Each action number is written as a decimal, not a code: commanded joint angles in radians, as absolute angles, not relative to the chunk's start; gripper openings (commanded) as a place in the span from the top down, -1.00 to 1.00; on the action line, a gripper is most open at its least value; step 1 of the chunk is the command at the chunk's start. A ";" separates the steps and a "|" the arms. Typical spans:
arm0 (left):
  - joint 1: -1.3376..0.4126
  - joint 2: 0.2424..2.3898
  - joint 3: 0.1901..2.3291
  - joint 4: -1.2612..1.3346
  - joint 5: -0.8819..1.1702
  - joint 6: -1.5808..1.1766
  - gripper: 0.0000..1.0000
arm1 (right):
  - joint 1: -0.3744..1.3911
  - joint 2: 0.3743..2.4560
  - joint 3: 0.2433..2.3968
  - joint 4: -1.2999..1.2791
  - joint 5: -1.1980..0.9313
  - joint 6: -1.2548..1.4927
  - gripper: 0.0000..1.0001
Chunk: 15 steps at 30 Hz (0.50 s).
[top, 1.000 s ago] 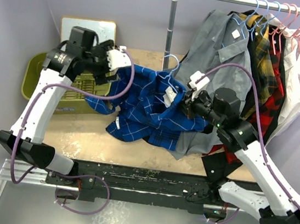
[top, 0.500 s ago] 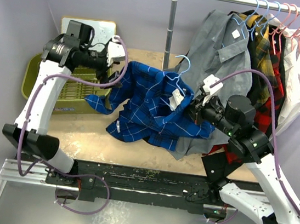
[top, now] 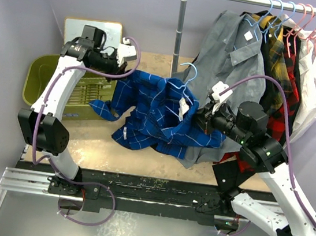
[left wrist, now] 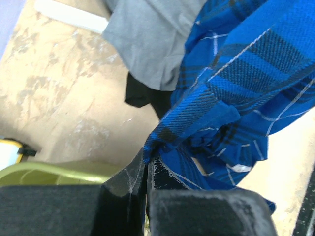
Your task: Place the shirt on the hanger
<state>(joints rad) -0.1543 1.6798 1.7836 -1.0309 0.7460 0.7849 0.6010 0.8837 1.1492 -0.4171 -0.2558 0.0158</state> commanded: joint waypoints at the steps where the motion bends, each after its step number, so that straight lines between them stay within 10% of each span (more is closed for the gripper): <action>1: -0.057 1.649 1.773 -0.943 0.740 0.778 1.00 | 0.599 0.862 1.153 -0.387 -0.250 -0.010 1.00; 7: 0.009 1.600 1.762 -0.987 0.773 0.763 0.97 | 0.599 0.868 1.140 -0.358 -0.239 -0.013 1.00; 8: 0.009 1.593 1.768 -1.000 0.794 0.748 0.66 | 0.600 0.873 1.139 -0.354 -0.235 -0.011 1.00; 10: 0.008 1.573 1.795 -1.024 0.837 0.706 -0.69 | 0.599 0.885 1.138 -0.349 -0.213 -0.002 1.00; 11: 0.007 1.557 1.804 -1.021 0.845 0.680 -0.97 | 0.599 0.891 1.141 -0.352 -0.198 0.003 1.00; 15: 0.006 1.461 1.829 -0.934 0.805 0.558 -0.99 | 0.600 0.882 1.124 -0.339 -0.132 0.019 1.00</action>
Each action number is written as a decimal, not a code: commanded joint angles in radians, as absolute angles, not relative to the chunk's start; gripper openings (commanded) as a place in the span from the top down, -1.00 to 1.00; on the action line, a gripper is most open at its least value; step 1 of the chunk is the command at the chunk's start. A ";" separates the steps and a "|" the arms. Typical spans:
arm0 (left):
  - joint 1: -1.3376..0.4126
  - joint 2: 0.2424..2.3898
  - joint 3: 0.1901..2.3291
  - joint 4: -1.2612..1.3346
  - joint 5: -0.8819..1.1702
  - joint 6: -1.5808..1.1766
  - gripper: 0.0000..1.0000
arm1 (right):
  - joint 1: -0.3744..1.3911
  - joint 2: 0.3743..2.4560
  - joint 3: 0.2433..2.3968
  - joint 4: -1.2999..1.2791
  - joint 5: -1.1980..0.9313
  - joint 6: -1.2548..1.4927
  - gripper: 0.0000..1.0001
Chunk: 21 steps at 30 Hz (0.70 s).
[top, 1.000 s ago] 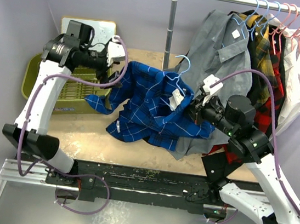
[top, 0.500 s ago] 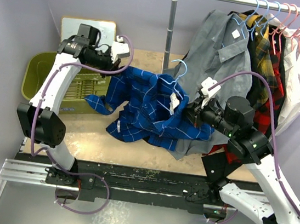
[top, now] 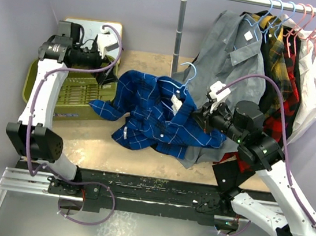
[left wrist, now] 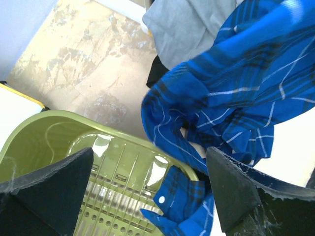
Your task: Place the shirt on the hanger
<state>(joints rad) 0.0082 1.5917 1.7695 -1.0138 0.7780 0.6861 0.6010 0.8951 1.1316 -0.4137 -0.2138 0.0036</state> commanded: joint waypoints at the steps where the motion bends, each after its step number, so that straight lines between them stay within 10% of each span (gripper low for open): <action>1: 0.006 1.436 1.828 -0.901 0.778 0.516 -0.99 | 0.598 0.876 1.120 -0.340 -0.106 0.023 1.00; 21: 0.011 1.338 1.968 -0.943 0.216 0.072 -0.99 | 0.598 0.954 1.453 -0.712 0.607 0.085 1.00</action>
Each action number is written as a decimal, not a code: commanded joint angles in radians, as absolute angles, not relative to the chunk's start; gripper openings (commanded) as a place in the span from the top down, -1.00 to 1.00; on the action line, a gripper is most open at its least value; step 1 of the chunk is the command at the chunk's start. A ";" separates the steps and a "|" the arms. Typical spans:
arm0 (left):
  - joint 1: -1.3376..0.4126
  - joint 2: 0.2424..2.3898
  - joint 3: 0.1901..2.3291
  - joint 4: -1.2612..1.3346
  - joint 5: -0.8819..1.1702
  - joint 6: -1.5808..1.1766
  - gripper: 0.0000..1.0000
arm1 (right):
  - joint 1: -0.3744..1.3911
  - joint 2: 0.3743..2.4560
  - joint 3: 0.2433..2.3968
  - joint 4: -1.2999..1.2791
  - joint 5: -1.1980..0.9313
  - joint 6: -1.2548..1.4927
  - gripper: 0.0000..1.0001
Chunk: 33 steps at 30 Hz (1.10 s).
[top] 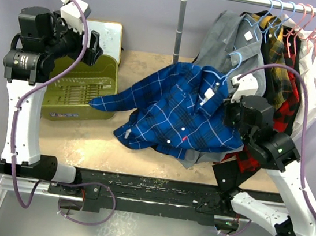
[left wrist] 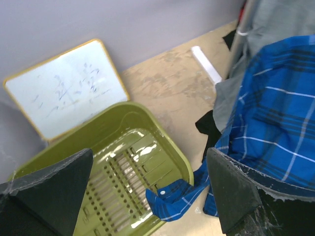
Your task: Place the shirt on the hanger
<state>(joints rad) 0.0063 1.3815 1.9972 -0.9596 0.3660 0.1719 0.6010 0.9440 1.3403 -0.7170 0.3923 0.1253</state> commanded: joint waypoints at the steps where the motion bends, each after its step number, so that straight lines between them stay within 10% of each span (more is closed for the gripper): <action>1: 0.012 1.332 1.955 -0.943 0.214 0.071 -0.99 | 0.599 0.969 1.471 -0.689 0.627 0.066 1.00; 33: 0.021 1.324 1.921 -0.943 0.254 0.039 -0.99 | 0.406 1.679 2.308 -0.528 0.434 -0.220 1.00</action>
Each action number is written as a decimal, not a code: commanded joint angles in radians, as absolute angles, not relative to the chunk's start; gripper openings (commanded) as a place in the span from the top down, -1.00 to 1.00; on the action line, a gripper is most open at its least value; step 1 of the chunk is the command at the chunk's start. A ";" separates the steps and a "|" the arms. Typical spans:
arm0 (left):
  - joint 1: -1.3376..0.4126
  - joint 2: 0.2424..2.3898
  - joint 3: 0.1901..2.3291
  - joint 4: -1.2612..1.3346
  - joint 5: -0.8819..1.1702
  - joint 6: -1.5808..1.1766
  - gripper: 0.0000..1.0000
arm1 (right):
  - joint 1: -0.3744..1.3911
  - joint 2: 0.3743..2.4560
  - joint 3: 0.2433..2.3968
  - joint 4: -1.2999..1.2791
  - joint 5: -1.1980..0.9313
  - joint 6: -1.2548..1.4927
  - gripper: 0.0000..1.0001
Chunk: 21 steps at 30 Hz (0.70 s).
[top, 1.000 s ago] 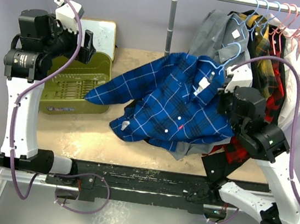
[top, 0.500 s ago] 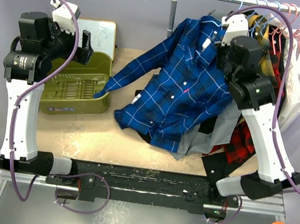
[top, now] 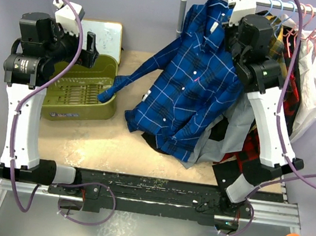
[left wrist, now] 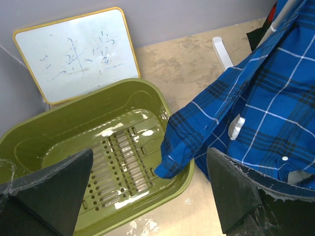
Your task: Place the shirt on the hanger
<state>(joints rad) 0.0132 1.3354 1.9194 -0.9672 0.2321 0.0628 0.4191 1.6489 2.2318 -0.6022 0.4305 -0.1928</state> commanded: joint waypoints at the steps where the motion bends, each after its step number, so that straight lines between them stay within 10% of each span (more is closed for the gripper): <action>1: 0.022 1.324 1.919 -0.942 0.257 0.040 -0.99 | 0.404 1.692 2.319 -0.531 0.428 -0.218 1.00; 21: 0.033 1.322 1.884 -0.936 0.305 0.050 -0.99 | 0.390 1.616 1.987 -0.493 0.194 -0.064 1.00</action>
